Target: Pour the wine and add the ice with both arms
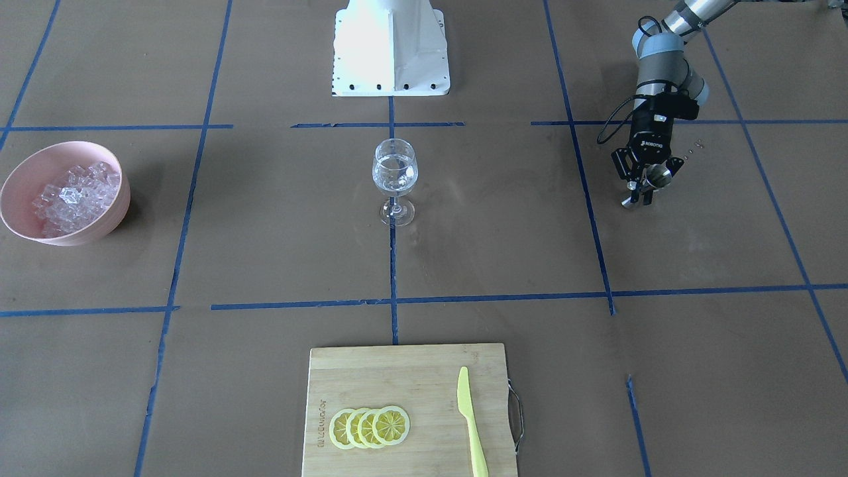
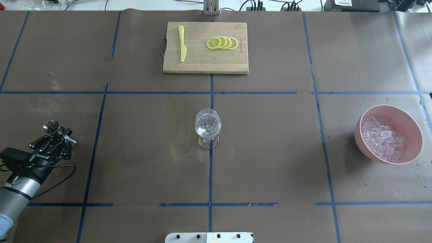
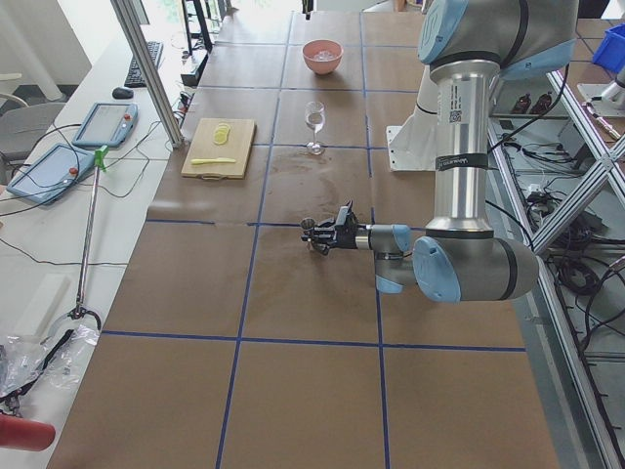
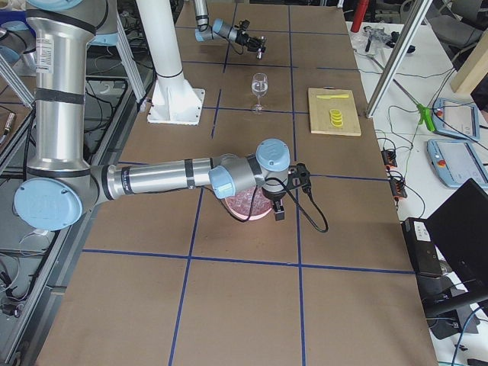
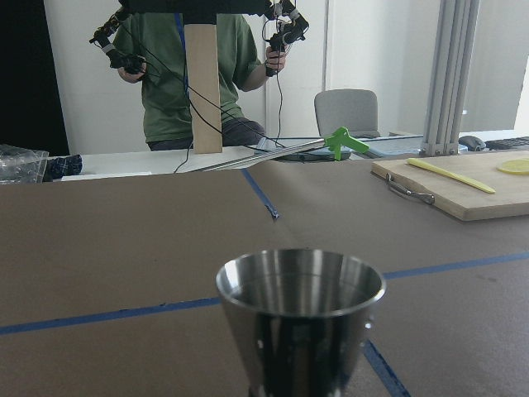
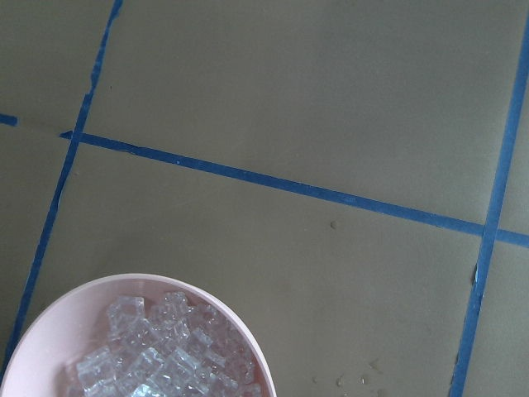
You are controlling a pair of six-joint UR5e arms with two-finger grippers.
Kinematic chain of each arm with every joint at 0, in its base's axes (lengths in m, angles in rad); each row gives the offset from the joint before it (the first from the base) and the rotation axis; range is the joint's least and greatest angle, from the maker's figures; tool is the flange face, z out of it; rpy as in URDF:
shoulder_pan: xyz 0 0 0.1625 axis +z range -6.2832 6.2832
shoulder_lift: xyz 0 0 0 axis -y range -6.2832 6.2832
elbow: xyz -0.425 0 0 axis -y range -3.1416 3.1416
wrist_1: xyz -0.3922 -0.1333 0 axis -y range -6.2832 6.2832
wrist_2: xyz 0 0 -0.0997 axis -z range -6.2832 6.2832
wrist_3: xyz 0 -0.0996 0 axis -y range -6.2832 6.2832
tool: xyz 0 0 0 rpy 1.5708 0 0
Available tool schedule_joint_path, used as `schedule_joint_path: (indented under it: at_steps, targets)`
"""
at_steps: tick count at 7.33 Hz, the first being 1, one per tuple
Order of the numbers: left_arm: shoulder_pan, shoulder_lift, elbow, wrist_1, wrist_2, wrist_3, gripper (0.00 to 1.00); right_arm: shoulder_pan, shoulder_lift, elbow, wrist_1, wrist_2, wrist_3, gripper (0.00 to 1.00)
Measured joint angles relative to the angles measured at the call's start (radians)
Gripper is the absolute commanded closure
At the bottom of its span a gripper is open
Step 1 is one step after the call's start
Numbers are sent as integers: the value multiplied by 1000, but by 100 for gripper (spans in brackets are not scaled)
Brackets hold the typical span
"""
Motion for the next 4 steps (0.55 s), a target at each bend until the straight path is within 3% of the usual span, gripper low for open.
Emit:
schedule_joint_path:
  at_steps: [4]
  targets:
    - [2,-1,-1,1,-8,0,94,0,0,1,0,0,0,0]
